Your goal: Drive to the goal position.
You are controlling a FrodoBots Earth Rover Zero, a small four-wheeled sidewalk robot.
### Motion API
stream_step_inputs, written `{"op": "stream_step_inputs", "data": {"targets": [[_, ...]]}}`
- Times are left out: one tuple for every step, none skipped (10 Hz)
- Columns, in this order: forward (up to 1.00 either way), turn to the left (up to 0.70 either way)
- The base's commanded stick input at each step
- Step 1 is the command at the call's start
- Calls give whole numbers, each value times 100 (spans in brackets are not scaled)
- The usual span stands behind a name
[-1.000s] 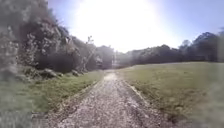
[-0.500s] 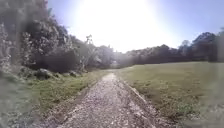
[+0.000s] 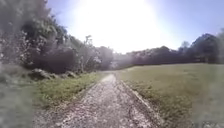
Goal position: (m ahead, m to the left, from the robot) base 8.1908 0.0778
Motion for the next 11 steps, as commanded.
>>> {"op": "stream_step_inputs", "data": {"targets": [[50, 0], [50, 0], [50, 0], [50, 0], [50, 0], [50, 0], [50, 0], [50, 0], [50, 5], [50, 22], [26, 35]]}}
